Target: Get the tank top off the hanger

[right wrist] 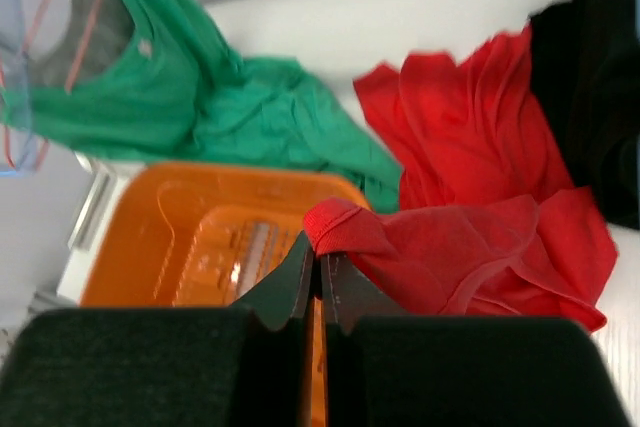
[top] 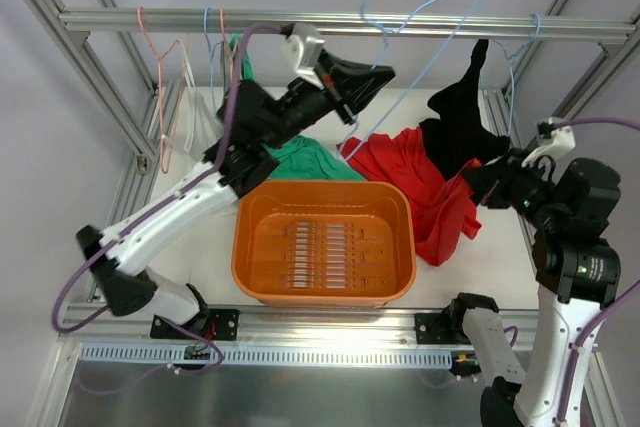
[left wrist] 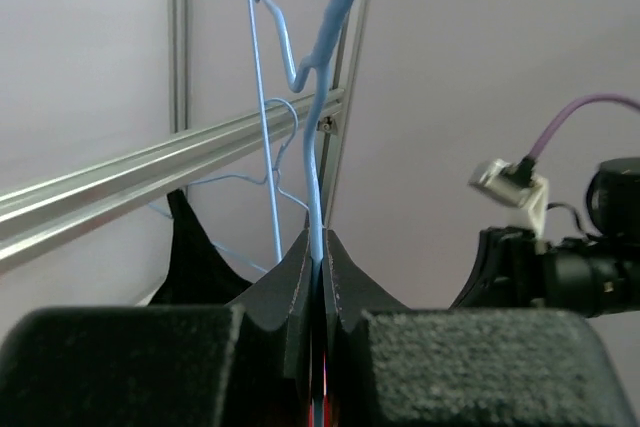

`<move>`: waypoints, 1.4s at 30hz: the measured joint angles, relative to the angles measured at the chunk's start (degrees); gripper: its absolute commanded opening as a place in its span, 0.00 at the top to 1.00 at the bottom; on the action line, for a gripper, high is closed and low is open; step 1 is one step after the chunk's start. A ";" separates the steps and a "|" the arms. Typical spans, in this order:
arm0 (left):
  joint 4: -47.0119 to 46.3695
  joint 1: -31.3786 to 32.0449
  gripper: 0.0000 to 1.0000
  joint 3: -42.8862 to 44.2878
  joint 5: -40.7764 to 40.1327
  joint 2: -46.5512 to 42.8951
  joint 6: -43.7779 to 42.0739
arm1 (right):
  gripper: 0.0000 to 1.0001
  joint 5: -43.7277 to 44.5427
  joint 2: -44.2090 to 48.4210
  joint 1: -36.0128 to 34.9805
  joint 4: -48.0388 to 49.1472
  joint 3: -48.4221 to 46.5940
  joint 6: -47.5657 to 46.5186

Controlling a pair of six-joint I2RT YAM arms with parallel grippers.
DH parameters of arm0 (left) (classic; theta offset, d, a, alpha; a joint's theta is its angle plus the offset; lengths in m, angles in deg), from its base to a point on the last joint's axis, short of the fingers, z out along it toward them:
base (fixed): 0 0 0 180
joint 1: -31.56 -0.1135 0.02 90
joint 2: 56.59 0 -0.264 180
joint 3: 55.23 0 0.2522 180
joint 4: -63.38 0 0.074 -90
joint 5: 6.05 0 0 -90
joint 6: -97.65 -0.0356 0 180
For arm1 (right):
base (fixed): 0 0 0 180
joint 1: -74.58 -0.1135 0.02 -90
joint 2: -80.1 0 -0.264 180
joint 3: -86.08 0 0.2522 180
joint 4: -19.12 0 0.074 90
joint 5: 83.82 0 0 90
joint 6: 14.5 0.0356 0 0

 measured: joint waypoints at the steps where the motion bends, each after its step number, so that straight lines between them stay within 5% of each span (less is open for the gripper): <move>1: 1.27 0.15 1.00 -2.62 -0.52 -3.10 -0.46 | 1.00 0.90 1.29 -1.70 -0.92 2.14 -0.83; 8: 8.94 0.66 1.00 -15.54 -6.99 -18.69 -1.18 | 0.99 7.34 5.95 -5.68 -2.89 16.39 -2.16; 11: 12.02 1.07 1.00 -18.27 -9.86 -19.80 -0.83 | 0.11 11.45 5.35 -5.81 -3.43 22.34 -1.55; 12: 13.33 1.40 1.00 -19.08 -10.62 -19.69 -0.70 | 0.01 12.85 5.09 -5.97 -3.82 23.67 -1.46; 25: 32.63 3.21 1.00 -16.55 -26.05 -13.92 2.56 | 0.00 16.98 3.85 -6.62 -2.80 22.40 -1.75; 42: 40.22 3.17 1.00 16.04 -44.59 9.22 -2.93 | 0.01 13.18 0.94 -6.67 0.22 22.36 -1.75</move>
